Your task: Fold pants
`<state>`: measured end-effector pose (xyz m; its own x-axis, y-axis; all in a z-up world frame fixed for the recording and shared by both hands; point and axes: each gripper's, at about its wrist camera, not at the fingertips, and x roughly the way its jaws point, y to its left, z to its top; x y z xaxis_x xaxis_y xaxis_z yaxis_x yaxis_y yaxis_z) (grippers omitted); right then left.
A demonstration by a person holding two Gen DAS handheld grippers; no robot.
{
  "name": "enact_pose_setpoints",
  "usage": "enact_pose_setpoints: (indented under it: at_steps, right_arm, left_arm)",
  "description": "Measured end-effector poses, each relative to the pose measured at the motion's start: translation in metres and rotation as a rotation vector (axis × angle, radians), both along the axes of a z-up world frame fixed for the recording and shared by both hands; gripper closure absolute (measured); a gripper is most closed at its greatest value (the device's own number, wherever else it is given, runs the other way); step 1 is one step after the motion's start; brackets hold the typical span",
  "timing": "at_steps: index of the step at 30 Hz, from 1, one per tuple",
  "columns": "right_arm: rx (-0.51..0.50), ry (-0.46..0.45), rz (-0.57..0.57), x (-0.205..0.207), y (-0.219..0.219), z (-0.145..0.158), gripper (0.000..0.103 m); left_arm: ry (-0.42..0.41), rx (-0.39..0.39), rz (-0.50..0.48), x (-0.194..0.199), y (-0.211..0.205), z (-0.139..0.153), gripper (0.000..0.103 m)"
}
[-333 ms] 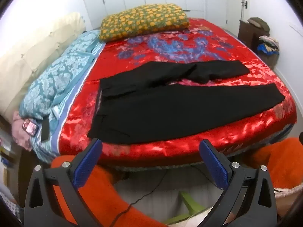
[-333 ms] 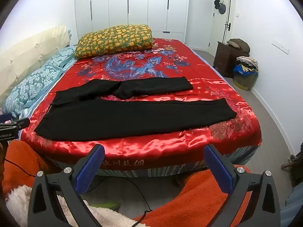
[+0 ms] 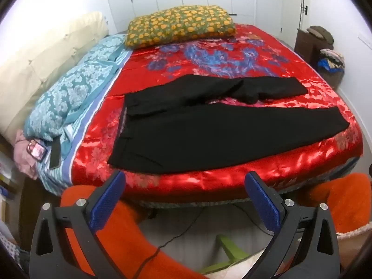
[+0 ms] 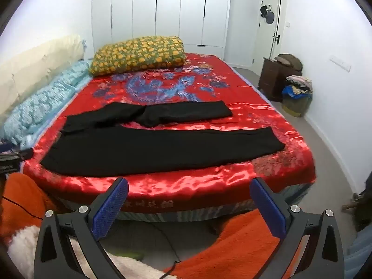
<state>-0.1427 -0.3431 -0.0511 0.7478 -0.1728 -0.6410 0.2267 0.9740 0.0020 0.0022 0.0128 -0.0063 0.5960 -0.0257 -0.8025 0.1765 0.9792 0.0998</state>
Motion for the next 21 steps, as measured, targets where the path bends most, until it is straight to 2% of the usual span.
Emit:
enact_pose_setpoints:
  at_steps: [2,4,5,8,10,14,17,21]
  right_arm:
    - [0.027,-0.022,0.016,-0.003,-0.002,0.002,0.000]
    - [0.012,-0.037,0.031,-0.006,0.000,0.004,0.000]
    - [-0.011,-0.045,0.036,-0.007,0.006,0.004,0.000]
    - [-0.162,-0.111,0.100,-0.012,0.025,0.005,0.000]
    - [-0.201,-0.115,0.131,-0.009,0.033,0.004,0.000]
    - [-0.167,-0.072,0.167,0.004,0.030,0.003,0.000]
    - [-0.178,-0.088,0.181,0.009,0.025,0.015,0.000]
    - [-0.186,-0.090,0.256,0.021,0.022,0.028,0.000]
  left_arm:
    - [0.032,-0.011,-0.016,0.001,0.001,-0.003,0.001]
    - [0.047,-0.011,-0.041,-0.004,-0.002,-0.004,0.001]
    - [0.042,-0.006,-0.057,-0.010,-0.004,-0.003,0.001]
    - [0.037,0.008,-0.081,-0.015,-0.005,-0.001,0.001]
    - [0.038,0.012,-0.094,-0.014,-0.007,-0.001,0.001]
    - [-0.010,0.032,-0.044,-0.004,0.001,0.008,0.001]
    - [-0.060,0.029,-0.005,0.002,0.012,0.019,0.001]
    - [-0.079,0.068,-0.015,0.016,0.020,0.025,0.001]
